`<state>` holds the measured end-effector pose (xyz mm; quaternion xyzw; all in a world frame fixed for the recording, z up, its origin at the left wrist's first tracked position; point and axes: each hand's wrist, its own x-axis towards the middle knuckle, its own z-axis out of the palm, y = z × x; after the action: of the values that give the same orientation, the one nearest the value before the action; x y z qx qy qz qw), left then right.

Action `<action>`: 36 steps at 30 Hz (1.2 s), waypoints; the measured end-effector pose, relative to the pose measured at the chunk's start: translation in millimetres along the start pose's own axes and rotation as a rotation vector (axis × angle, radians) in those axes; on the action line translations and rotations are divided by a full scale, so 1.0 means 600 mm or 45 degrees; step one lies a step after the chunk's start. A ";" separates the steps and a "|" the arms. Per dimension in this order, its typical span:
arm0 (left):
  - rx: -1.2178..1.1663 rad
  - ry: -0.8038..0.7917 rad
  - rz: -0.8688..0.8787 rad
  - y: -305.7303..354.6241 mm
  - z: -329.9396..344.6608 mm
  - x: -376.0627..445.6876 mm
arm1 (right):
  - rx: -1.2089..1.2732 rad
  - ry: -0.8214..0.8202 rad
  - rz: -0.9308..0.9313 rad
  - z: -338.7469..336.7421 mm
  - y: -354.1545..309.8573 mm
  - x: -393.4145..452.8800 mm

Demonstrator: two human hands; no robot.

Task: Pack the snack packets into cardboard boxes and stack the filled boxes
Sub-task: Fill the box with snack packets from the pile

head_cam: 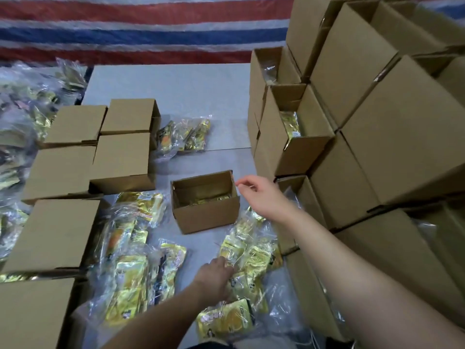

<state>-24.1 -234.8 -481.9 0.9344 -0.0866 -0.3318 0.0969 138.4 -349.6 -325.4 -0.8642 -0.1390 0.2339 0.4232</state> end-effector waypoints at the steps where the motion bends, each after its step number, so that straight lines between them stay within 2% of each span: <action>1: -0.026 0.005 -0.002 -0.004 -0.003 -0.004 | -0.007 -0.006 0.003 0.003 0.000 -0.002; 7: -0.513 -0.009 0.165 -0.042 -0.046 -0.059 | 0.015 -0.057 0.012 0.019 -0.005 -0.009; 10: -0.869 0.109 0.031 -0.067 -0.084 -0.105 | -0.002 -0.068 0.050 0.023 0.002 -0.016; 15: -1.607 0.391 -0.200 -0.078 -0.173 -0.166 | 0.059 -0.061 0.193 0.037 0.003 -0.033; 18: -1.700 0.699 -0.267 -0.067 -0.241 -0.175 | 0.240 -0.016 0.329 0.060 -0.033 -0.040; 21: -1.828 0.923 -0.201 -0.053 -0.307 -0.167 | 0.324 -0.022 0.293 0.081 -0.088 -0.039; 23: -1.991 0.934 -0.134 -0.042 -0.347 -0.162 | 0.485 0.015 0.200 0.082 -0.126 -0.033; 26: -2.004 0.861 -0.099 -0.033 -0.396 -0.154 | 0.670 0.102 0.110 0.070 -0.159 -0.016; 29: -2.150 0.846 -0.067 -0.038 -0.429 -0.148 | 0.512 0.318 0.036 0.057 -0.168 -0.006; 31: -2.263 0.830 -0.035 -0.037 -0.443 -0.149 | 0.382 0.369 0.033 0.052 -0.171 -0.003; 33: -2.375 0.786 0.016 -0.032 -0.450 -0.149 | 0.323 0.233 0.020 0.048 -0.175 0.004; 36: -2.349 0.751 0.023 -0.036 -0.454 -0.143 | 0.492 -0.047 0.072 0.035 -0.167 0.020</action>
<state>85.7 -161.0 -227.8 0.5360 0.2286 -0.0208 0.8124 133.3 -269.9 -260.3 -0.7660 -0.0749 0.2839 0.5719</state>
